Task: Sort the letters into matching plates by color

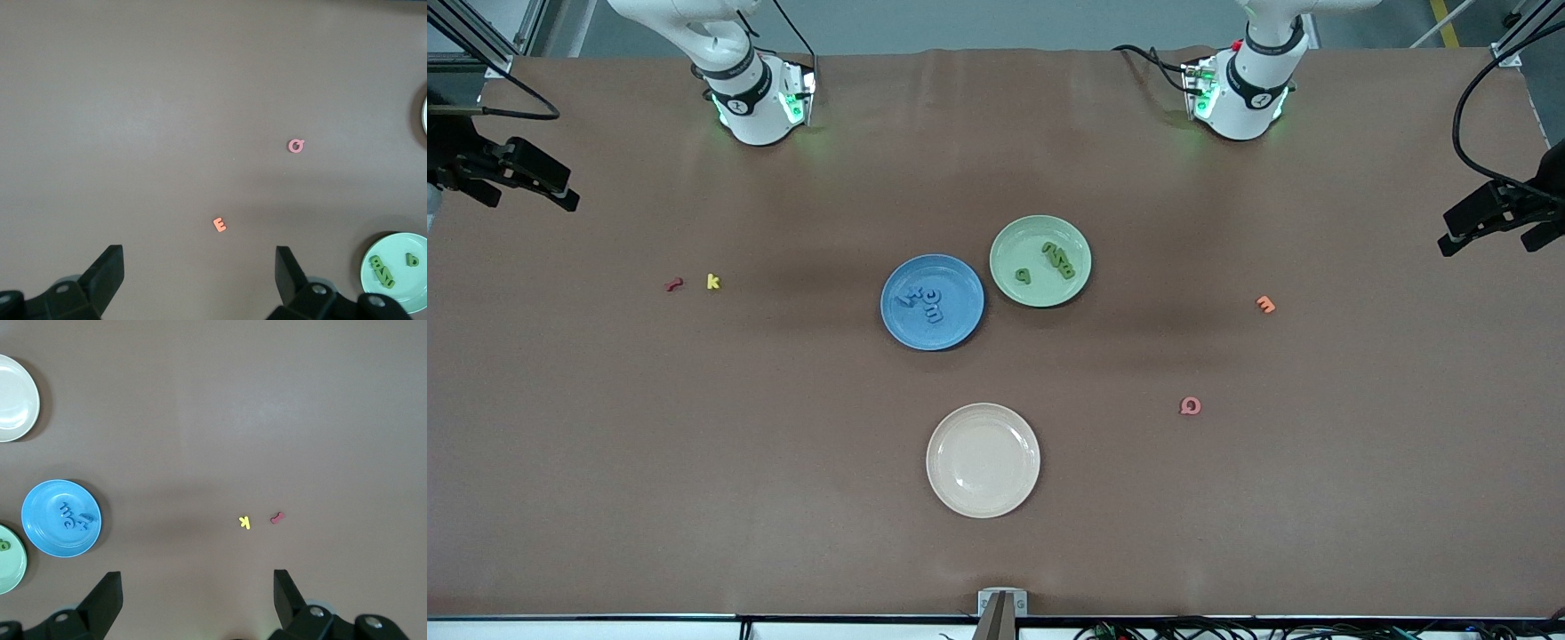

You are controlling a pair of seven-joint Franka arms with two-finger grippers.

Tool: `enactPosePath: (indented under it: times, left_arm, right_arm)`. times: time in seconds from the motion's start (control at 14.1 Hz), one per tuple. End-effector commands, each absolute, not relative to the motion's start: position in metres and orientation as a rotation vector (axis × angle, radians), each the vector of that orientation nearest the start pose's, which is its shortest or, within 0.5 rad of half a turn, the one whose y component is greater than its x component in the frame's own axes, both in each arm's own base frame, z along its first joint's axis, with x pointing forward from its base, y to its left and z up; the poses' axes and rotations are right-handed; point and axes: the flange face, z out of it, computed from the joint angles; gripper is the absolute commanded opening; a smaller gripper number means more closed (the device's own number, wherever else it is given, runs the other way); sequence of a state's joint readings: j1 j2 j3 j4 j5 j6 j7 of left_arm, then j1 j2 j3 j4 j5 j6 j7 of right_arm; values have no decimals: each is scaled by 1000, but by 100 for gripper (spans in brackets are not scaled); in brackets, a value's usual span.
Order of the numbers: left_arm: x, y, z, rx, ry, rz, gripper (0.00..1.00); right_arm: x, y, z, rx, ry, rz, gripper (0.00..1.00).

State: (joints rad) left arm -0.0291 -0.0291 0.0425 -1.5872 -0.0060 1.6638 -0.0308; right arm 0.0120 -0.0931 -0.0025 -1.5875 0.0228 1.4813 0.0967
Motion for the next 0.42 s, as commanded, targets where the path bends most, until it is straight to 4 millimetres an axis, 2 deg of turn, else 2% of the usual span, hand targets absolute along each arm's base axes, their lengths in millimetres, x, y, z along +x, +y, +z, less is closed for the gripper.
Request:
enactPosePath:
  times: [0.0,0.35]
  left_arm:
    - [551,-4,650,-3153,-30,-164,100]
    - [551,-5,653,-3154,-27,-172,100]
  right_arm:
    - [519,9,661,-3115,121,28,100]
    - [519,-6,662,-3112,161,25,100]
